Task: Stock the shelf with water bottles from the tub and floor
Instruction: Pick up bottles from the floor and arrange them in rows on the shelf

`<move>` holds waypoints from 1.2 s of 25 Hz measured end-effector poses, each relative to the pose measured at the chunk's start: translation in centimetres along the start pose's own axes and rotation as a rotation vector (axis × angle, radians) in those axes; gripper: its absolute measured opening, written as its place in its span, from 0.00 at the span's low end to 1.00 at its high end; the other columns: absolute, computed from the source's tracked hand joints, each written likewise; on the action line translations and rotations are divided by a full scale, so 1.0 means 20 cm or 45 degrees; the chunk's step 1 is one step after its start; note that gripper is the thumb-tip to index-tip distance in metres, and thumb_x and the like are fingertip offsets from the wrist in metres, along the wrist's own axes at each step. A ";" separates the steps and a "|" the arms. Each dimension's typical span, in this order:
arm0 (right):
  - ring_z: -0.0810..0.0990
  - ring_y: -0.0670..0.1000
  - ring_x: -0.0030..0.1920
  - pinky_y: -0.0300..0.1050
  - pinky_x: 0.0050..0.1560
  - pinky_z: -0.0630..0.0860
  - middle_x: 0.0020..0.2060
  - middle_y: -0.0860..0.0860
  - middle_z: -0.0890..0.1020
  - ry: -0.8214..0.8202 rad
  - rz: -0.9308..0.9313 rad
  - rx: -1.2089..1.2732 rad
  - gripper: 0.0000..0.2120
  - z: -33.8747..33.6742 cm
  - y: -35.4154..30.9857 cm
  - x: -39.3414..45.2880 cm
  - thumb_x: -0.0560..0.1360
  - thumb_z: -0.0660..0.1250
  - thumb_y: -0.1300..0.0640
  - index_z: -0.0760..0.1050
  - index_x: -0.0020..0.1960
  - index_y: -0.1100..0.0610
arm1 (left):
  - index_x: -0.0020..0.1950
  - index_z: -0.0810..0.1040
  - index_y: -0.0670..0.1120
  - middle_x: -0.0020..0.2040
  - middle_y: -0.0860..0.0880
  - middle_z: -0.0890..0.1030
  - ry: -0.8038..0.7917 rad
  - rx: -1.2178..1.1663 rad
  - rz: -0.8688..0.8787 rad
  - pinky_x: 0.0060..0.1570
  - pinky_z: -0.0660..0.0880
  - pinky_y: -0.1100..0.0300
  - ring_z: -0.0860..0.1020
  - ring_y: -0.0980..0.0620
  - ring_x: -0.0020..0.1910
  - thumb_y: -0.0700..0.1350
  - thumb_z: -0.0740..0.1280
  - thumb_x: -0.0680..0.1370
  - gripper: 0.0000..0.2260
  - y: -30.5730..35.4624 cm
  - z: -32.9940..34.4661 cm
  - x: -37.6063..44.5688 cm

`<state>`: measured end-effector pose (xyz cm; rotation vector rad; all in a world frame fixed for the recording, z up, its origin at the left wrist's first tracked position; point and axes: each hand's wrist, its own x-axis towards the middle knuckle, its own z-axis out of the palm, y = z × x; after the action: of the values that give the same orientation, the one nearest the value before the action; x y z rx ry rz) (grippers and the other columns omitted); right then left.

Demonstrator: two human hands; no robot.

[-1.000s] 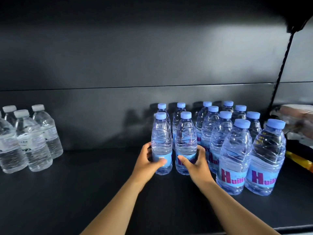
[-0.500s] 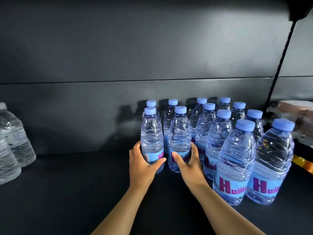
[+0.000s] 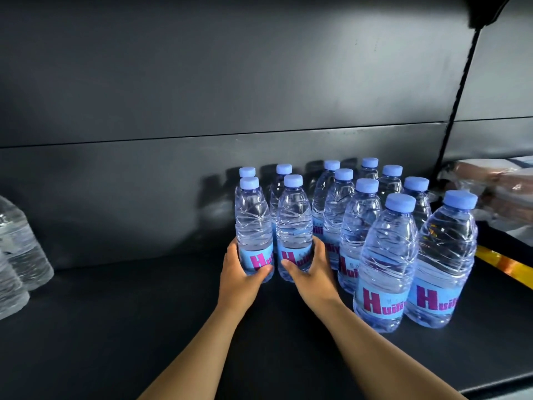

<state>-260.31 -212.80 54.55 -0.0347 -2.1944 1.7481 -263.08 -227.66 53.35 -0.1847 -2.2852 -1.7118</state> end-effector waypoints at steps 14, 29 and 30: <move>0.70 0.34 0.50 0.17 0.40 0.65 0.48 0.31 0.66 -0.084 0.050 -0.009 0.27 -0.02 -0.07 -0.03 0.74 0.68 0.63 0.56 0.61 0.42 | 0.68 0.62 0.58 0.55 0.60 0.75 -0.136 -0.047 -0.031 0.41 0.74 0.75 0.75 0.65 0.53 0.39 0.69 0.74 0.29 0.02 -0.01 -0.01; 0.68 0.40 0.57 0.32 0.56 0.63 0.56 0.40 0.69 -0.063 0.006 -0.073 0.26 -0.01 -0.04 -0.01 0.76 0.67 0.56 0.60 0.69 0.50 | 0.72 0.60 0.55 0.61 0.57 0.74 -0.149 -0.047 -0.068 0.44 0.72 0.75 0.75 0.63 0.55 0.42 0.67 0.76 0.27 0.05 0.00 -0.01; 0.68 0.40 0.57 0.34 0.57 0.63 0.57 0.42 0.69 -0.049 -0.010 -0.081 0.26 -0.01 -0.04 -0.01 0.76 0.67 0.57 0.60 0.70 0.52 | 0.73 0.59 0.54 0.62 0.57 0.73 -0.154 -0.002 -0.070 0.45 0.72 0.75 0.75 0.63 0.55 0.43 0.66 0.77 0.27 0.06 0.00 -0.03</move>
<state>-259.93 -212.88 55.21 -0.0075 -2.2738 1.6876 -262.27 -227.33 54.32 -0.2335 -2.3955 -1.7751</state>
